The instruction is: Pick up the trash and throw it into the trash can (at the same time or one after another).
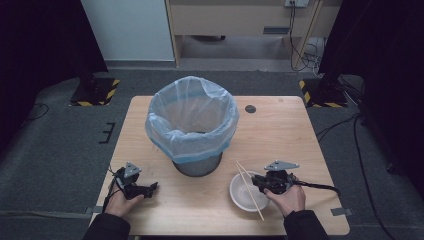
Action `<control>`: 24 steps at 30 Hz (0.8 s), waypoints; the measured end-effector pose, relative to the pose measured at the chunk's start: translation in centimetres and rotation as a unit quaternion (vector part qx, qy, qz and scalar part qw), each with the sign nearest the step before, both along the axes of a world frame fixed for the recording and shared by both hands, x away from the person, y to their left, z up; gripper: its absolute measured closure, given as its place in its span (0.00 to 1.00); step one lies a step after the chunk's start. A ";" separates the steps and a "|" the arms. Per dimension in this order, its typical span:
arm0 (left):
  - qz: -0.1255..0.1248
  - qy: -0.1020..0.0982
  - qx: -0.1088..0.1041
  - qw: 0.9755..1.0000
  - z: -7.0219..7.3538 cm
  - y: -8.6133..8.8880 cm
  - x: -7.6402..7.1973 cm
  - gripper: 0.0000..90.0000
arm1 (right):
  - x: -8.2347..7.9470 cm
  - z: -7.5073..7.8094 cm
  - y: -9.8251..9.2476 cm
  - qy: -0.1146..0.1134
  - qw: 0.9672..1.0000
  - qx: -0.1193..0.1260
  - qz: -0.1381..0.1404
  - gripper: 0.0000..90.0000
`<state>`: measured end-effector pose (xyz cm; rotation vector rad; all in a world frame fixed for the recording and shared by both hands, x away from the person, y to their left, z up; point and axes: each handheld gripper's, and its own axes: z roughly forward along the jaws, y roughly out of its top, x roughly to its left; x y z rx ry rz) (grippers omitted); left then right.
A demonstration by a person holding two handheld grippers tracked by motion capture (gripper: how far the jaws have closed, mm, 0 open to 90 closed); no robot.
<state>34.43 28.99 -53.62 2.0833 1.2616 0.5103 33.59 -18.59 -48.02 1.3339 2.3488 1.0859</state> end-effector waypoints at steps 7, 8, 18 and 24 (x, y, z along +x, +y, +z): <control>0.000 0.000 0.000 1.000 0.0 0.0 0.0 0.00 | 0.0 -0.1 0.1 0.009 1.000 -0.010 0.003 0.91; 0.000 0.000 0.000 1.000 0.0 0.0 0.0 0.00 | 0.1 -0.1 0.1 0.011 1.000 -0.013 0.004 0.92; 0.000 0.000 0.000 1.000 0.0 0.0 0.0 0.00 | 0.4 -0.4 0.2 0.025 0.999 -0.025 0.004 0.95; 0.000 0.000 0.000 1.000 0.0 0.0 0.0 0.00 | 0.5 0.0 0.1 0.024 1.000 -0.019 -0.002 0.96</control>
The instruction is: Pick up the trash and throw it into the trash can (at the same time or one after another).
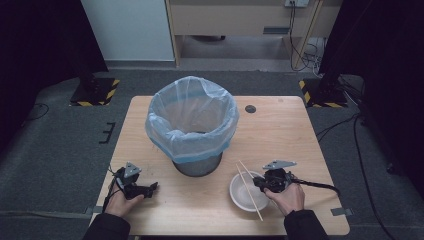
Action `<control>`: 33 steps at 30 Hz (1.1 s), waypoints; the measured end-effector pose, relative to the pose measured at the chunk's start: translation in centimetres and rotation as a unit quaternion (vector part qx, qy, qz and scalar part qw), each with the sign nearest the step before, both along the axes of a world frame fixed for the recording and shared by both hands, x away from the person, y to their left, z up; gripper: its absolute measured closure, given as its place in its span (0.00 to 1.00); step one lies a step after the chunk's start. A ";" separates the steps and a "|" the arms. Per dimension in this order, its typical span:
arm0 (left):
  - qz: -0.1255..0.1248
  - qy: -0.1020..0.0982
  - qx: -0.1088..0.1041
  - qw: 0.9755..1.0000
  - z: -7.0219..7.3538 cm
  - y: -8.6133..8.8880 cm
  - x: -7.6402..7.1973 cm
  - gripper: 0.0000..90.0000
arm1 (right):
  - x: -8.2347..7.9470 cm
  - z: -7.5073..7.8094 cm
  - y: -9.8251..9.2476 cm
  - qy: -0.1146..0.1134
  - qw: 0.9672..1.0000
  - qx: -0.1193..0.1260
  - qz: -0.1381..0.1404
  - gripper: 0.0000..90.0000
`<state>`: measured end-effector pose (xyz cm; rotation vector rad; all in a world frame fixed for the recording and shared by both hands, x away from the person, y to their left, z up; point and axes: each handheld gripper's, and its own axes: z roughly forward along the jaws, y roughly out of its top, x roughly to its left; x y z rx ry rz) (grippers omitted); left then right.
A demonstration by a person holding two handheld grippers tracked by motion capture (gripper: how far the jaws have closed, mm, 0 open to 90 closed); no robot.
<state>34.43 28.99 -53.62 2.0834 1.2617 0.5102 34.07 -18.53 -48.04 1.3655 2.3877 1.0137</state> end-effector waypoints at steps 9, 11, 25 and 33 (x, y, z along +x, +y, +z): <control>0.000 0.000 0.000 1.000 0.0 0.0 0.0 0.00 | 0.1 2.4 -1.5 -0.059 0.994 0.084 -0.025 0.96; 0.000 0.000 0.000 1.000 0.0 0.0 0.0 0.00 | 0.1 3.0 -1.9 -0.079 0.991 0.107 -0.030 0.96; -0.001 0.000 0.000 1.000 0.0 0.0 0.0 0.00 | 0.1 7.1 -4.5 -0.201 0.957 0.200 -0.069 0.96; -0.001 0.000 0.000 1.000 0.0 0.0 0.0 0.00 | 0.4 10.2 -5.5 -0.262 0.929 0.249 -0.080 0.96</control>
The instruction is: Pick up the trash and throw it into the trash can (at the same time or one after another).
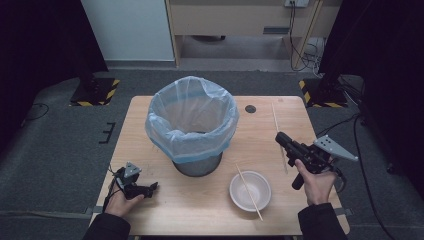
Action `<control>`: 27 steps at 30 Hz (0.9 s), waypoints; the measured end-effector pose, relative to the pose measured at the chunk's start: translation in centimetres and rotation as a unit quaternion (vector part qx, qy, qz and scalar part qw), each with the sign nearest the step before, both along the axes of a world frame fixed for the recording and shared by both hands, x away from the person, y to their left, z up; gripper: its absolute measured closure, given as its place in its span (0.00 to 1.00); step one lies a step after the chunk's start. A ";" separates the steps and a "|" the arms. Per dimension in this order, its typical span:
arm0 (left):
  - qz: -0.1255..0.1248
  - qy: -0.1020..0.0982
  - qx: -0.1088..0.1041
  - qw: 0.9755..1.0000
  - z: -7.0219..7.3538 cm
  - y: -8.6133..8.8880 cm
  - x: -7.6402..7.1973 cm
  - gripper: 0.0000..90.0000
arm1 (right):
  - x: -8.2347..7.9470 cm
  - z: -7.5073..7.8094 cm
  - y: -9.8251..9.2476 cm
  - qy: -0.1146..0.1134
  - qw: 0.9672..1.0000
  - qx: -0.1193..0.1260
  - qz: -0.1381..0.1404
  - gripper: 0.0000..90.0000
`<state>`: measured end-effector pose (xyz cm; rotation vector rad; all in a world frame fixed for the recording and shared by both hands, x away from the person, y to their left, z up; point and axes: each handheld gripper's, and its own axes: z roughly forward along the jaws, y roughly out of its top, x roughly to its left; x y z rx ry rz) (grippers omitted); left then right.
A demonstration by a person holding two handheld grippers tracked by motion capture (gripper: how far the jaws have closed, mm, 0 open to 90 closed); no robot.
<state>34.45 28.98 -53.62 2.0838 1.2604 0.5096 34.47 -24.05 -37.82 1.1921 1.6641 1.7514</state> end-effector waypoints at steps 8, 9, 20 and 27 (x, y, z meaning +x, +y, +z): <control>0.000 0.000 0.000 1.000 0.0 0.0 0.0 0.00 | 0.8 3.1 -0.1 -0.042 0.999 0.034 -0.008 0.96; 0.000 0.000 0.000 1.000 0.0 0.0 0.0 0.00 | 1.0 3.5 -0.2 -0.047 0.998 0.041 -0.008 0.96; -0.001 0.000 0.000 1.000 0.0 0.0 0.0 0.00 | 2.6 6.9 0.4 -0.086 0.994 0.062 -0.013 0.96; -0.001 0.000 0.000 1.000 0.0 0.0 0.1 0.00 | 3.7 8.7 1.2 -0.106 0.992 0.068 -0.010 0.96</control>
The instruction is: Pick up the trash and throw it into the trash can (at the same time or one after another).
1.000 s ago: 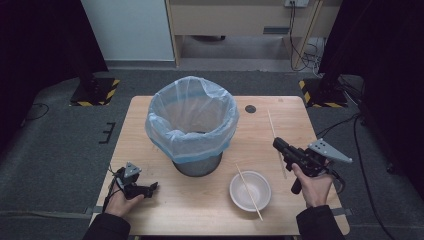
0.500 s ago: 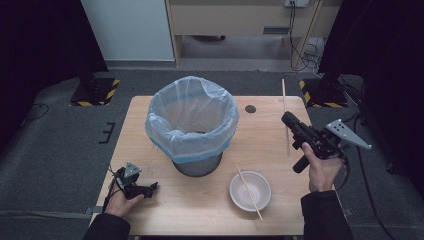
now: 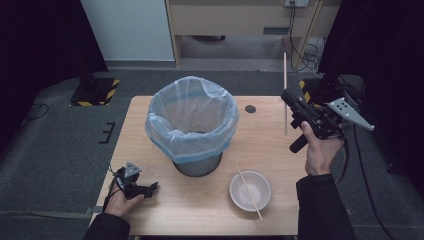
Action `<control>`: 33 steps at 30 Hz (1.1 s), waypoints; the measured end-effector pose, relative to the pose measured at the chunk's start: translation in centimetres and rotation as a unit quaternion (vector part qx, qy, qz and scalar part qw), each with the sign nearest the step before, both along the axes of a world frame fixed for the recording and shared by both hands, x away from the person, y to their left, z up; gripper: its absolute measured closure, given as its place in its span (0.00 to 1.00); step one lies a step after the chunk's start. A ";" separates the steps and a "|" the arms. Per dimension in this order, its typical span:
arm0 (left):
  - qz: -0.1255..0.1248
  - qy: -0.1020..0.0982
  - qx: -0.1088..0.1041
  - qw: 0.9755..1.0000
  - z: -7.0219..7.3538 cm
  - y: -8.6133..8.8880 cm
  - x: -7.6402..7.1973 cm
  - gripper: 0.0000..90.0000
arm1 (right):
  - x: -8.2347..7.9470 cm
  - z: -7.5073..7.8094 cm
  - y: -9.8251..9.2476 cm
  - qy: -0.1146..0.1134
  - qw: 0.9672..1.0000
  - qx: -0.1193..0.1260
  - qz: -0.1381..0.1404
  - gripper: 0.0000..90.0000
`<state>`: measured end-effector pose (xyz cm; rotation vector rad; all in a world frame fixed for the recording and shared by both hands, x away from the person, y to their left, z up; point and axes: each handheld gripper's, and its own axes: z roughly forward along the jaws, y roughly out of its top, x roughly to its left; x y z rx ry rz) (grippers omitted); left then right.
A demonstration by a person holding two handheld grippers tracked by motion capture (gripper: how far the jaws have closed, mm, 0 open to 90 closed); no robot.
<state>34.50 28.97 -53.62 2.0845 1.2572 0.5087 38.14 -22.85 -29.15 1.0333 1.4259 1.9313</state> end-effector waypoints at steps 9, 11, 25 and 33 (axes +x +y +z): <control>-0.001 0.000 0.000 1.000 0.0 0.0 0.0 0.00 | 1.1 2.6 1.5 -0.025 1.000 0.003 0.013 0.96; -0.001 0.000 0.000 1.000 0.0 0.0 0.0 0.00 | 1.2 3.1 1.9 -0.030 0.999 0.002 0.015 0.96; -0.001 0.000 -0.001 1.000 0.0 0.0 0.1 0.00 | 2.6 5.5 5.6 -0.046 0.998 0.002 0.050 0.96; -0.002 0.000 -0.001 1.000 0.0 0.0 0.1 0.00 | 3.5 5.5 8.0 -0.045 0.997 -0.003 0.066 0.96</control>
